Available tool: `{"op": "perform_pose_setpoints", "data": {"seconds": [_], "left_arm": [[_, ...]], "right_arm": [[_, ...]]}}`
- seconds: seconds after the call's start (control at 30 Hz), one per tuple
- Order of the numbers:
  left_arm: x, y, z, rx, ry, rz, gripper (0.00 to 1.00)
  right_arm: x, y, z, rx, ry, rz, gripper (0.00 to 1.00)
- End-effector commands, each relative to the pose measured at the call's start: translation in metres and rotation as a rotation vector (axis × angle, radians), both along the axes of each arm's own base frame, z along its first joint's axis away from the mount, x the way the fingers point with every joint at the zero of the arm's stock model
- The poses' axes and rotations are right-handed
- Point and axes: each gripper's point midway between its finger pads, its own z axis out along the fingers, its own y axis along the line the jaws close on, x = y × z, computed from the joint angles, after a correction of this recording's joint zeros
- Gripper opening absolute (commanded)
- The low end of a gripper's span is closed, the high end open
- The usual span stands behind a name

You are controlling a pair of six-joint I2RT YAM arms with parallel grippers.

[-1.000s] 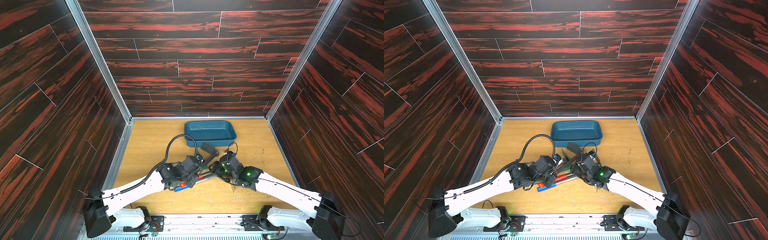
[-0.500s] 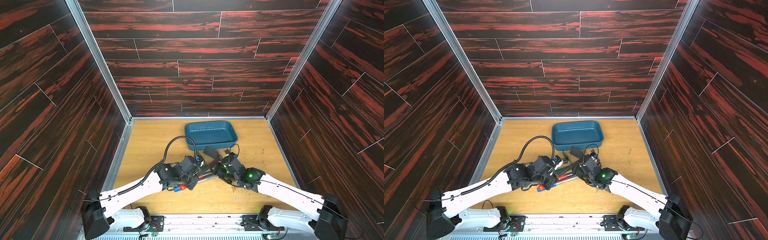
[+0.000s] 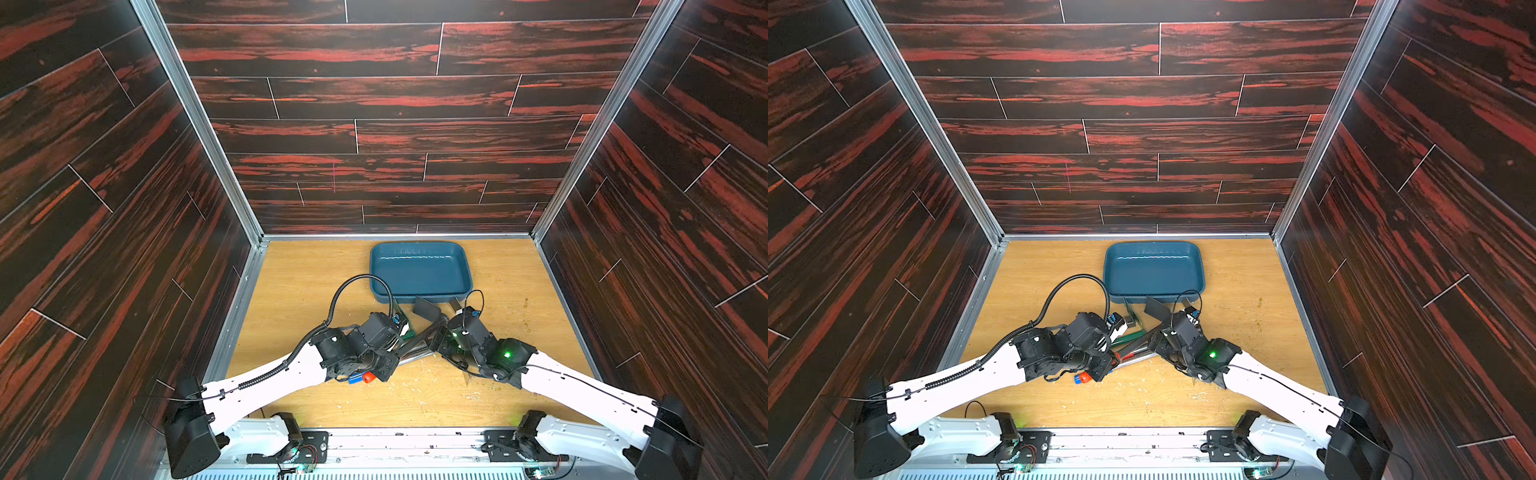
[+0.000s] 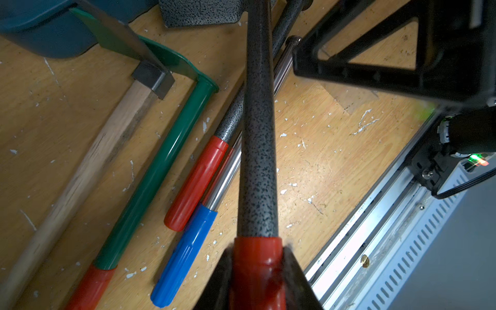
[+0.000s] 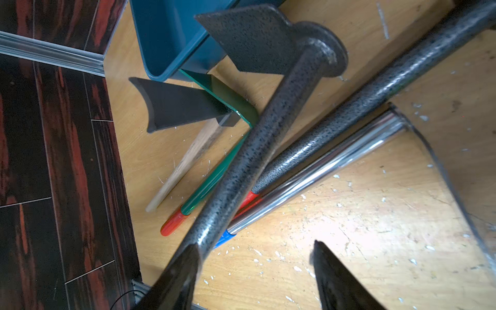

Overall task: Put the small hoe into the storage box
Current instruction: Pick up the hoe from the center of the board.

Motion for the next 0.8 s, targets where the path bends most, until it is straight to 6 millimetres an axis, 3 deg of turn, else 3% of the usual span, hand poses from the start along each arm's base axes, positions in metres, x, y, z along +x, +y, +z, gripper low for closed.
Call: {"op": "perform_pose_setpoints", "data": {"seconds": [0.0, 0.3, 0.77], "left_arm": [[0.015, -0.017, 0.031, -0.107, -0.087, -0.002, 0.0], [0.026, -0.013, 0.043, -0.077, -0.093, -0.034, 0.0], [0.039, -0.025, 0.075, -0.079, -0.122, -0.106, 0.0]], "right_arm": [[-0.005, -0.015, -0.006, -0.034, 0.013, -0.027, 0.7], [-0.01, -0.031, -0.006, -0.04, 0.015, -0.037, 0.7], [-0.003, -0.043, 0.004, -0.004, 0.005, -0.035, 0.7]]}}
